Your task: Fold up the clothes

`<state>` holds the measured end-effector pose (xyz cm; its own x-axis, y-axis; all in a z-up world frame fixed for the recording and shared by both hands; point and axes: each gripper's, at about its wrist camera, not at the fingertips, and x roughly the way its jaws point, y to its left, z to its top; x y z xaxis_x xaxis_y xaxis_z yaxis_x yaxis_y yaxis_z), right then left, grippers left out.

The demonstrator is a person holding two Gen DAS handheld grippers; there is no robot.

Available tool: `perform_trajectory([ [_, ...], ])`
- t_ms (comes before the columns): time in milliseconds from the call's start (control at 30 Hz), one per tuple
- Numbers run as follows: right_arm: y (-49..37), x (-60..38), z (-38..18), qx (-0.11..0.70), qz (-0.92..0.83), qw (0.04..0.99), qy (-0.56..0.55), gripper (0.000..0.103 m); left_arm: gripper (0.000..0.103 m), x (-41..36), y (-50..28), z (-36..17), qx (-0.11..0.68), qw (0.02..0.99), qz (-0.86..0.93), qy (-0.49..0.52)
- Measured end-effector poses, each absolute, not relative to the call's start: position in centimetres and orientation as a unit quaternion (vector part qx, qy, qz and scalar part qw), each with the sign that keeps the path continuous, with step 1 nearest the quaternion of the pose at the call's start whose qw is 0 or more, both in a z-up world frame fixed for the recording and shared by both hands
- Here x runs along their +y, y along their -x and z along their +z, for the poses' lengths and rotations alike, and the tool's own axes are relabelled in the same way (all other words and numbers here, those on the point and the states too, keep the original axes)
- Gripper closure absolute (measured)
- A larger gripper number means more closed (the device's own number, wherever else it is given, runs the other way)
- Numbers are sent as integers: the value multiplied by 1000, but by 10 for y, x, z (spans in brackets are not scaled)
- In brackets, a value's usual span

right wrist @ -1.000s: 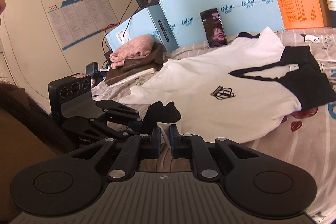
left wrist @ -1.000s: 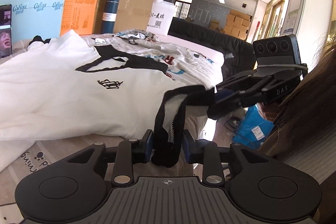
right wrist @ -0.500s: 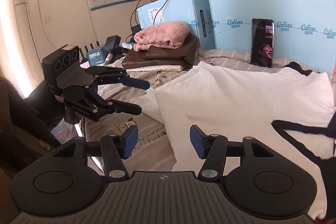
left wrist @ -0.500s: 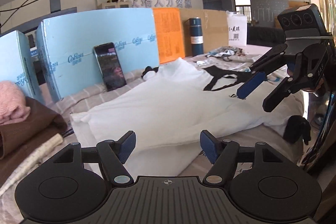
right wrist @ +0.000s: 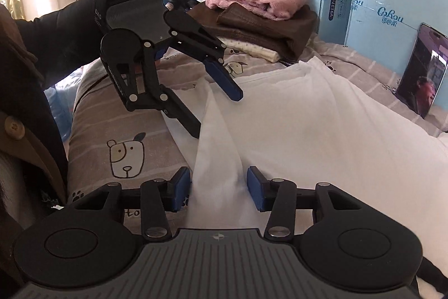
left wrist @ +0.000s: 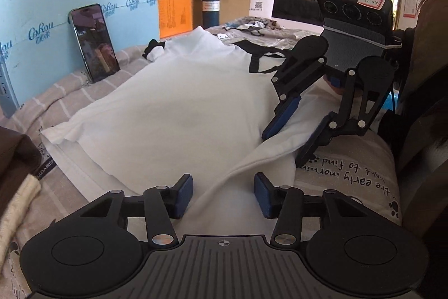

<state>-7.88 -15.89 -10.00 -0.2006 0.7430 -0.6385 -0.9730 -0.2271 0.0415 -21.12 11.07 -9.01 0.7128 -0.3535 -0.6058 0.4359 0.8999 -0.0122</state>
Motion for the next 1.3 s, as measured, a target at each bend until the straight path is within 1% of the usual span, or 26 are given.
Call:
perform_trajectory([
  [33, 76, -160, -100, 229, 742, 580, 247, 73, 74, 110, 213, -90, 308, 923, -221, -67],
  [67, 74, -161, -100, 232, 743, 580, 241, 77, 87, 110, 216, -89, 302, 922, -231, -69],
  [100, 72, -162, -99, 235, 744, 581, 234, 85, 93, 108, 220, -86, 296, 924, -232, -74],
  [133, 70, -164, -98, 236, 746, 579, 227, 89, 93, 105, 224, -83, 289, 926, -226, -84],
  [233, 71, -174, -92, 238, 759, 569, 208, 95, 93, 92, 244, -67, 265, 934, -218, -104],
  [300, 73, -181, -87, 240, 768, 560, 195, 96, 93, 80, 258, -58, 252, 936, -217, -117],
  [400, 75, -194, -82, 251, 778, 549, 174, 96, 93, 65, 276, -54, 261, 934, -214, -121],
  [667, 89, -207, -93, 272, 780, 534, 182, 96, 93, 44, 307, -72, 313, 929, -176, -89],
  [767, 96, -207, -102, 288, 788, 516, 171, 87, 93, 42, 313, -80, 335, 925, -167, -73],
  [833, 100, -210, -104, 295, 795, 506, 160, 67, 89, 41, 318, -75, 333, 924, -176, -62],
  [867, 101, -214, -102, 292, 796, 509, 150, 66, 84, 42, 320, -70, 323, 927, -184, -56],
  [933, 101, -222, -99, 285, 797, 517, 131, 66, 80, 46, 322, -60, 298, 934, -195, -41],
  [967, 98, -227, -97, 279, 793, 528, 119, 66, 74, 50, 320, -55, 279, 941, -189, -26],
  [1000, 95, -232, -94, 274, 789, 540, 106, 66, 63, 55, 318, -51, 259, 948, -184, -12],
  [1033, 91, -237, -92, 266, 782, 555, 96, 63, 56, 61, 315, -47, 243, 954, -173, 3],
  [1067, 87, -242, -88, 259, 775, 570, 88, 62, 45, 68, 309, -45, 232, 960, -154, 20],
  [1100, 83, -247, -85, 252, 767, 585, 81, 58, 41, 76, 301, -44, 225, 965, -132, 35],
  [1133, 79, -248, -82, 248, 756, 600, 81, 51, 41, 86, 290, -43, 224, 968, -106, 46],
  [1200, 74, -248, -78, 238, 740, 624, 84, 49, 40, 107, 264, -42, 227, 970, -52, 71],
  [1233, 73, -242, -76, 235, 737, 628, 88, 47, 40, 118, 249, -42, 232, 969, -25, 85],
  [1300, 72, -225, -73, 230, 736, 629, 98, 45, 41, 143, 218, -44, 244, 963, 13, 113],
])
